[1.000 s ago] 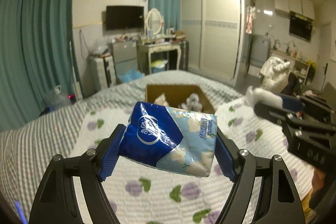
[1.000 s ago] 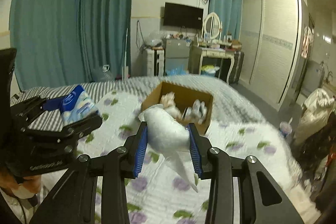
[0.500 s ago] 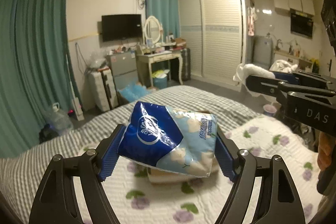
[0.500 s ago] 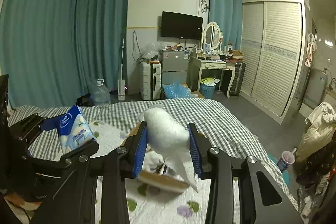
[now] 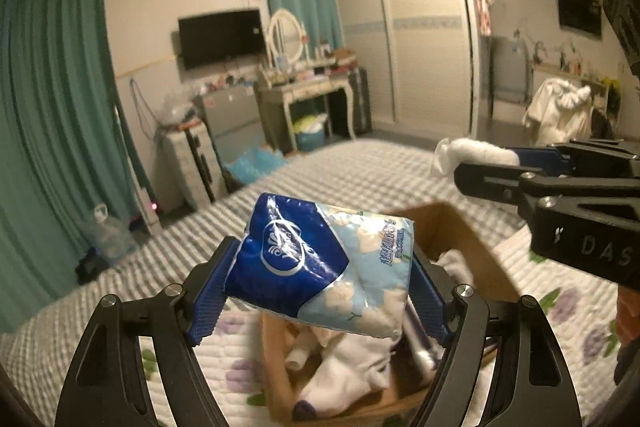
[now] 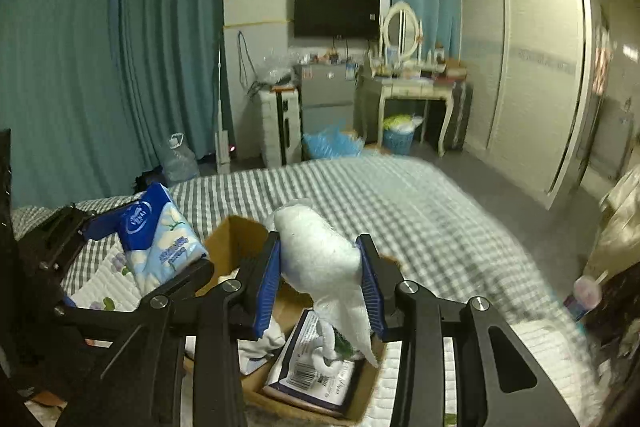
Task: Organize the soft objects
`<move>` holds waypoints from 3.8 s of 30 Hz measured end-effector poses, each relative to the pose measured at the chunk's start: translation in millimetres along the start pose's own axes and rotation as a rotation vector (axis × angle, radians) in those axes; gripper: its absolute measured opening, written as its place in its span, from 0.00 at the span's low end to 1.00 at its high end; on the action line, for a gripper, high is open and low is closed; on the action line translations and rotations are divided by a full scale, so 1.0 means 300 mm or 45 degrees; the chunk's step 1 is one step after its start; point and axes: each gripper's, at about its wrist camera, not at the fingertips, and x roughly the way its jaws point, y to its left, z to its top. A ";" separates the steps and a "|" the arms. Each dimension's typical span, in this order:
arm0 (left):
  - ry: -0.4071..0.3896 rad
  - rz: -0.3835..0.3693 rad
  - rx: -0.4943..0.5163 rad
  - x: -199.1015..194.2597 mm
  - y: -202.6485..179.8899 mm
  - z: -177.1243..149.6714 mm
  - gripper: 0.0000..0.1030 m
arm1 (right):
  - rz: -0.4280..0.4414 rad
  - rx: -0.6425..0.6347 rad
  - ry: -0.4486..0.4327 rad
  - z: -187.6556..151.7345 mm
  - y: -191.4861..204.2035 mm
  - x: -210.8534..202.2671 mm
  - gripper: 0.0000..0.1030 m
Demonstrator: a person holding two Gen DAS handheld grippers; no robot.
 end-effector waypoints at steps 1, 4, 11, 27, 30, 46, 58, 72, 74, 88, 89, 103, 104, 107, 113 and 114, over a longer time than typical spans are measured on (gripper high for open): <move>0.022 -0.005 -0.004 0.029 -0.002 -0.014 0.76 | 0.011 0.016 0.020 -0.013 -0.015 0.035 0.36; 0.063 -0.019 0.011 0.084 -0.026 -0.053 0.76 | 0.018 0.037 0.075 -0.052 -0.046 0.135 0.36; 0.108 -0.029 0.043 0.126 -0.071 -0.078 0.77 | 0.021 0.080 0.151 -0.110 -0.081 0.265 0.36; 0.007 0.019 0.011 -0.136 -0.046 0.115 0.89 | -0.068 0.128 0.000 0.029 -0.073 -0.069 0.66; -0.079 0.026 -0.014 -0.313 -0.029 0.196 0.89 | -0.093 0.111 -0.072 0.099 -0.041 -0.260 0.66; -0.563 0.069 -0.059 -1.191 0.034 0.270 0.97 | -0.109 0.021 -0.456 0.154 0.245 -1.198 0.97; -0.533 0.138 -0.095 -1.123 0.068 -0.022 0.97 | -0.081 0.081 -0.543 -0.166 0.323 -1.213 1.00; -0.308 0.104 -0.143 -0.812 0.067 -0.300 0.97 | -0.150 0.155 -0.344 -0.476 0.310 -0.798 1.00; -0.274 0.095 -0.153 -0.787 0.072 -0.309 0.97 | -0.152 0.169 -0.309 -0.492 0.295 -0.768 1.00; -0.269 0.067 -0.148 -0.803 0.073 -0.348 0.97 | -0.197 0.169 -0.273 -0.525 0.285 -0.728 1.00; -0.270 0.062 -0.152 -0.805 0.075 -0.349 0.97 | -0.204 0.162 -0.269 -0.527 0.286 -0.723 1.00; -0.245 0.032 -0.202 -0.796 0.096 -0.354 0.97 | -0.229 0.151 -0.250 -0.540 0.285 -0.710 1.00; -0.247 0.032 -0.203 -0.799 0.096 -0.355 0.97 | -0.232 0.148 -0.251 -0.541 0.286 -0.710 1.00; -0.252 0.038 -0.191 -0.801 0.090 -0.356 0.97 | -0.234 0.145 -0.250 -0.542 0.287 -0.710 1.00; -0.248 0.047 -0.195 -0.798 0.088 -0.357 0.97 | -0.240 0.146 -0.243 -0.544 0.287 -0.707 1.00; -0.246 0.049 -0.198 -0.798 0.090 -0.357 0.97 | -0.239 0.149 -0.242 -0.544 0.286 -0.708 1.00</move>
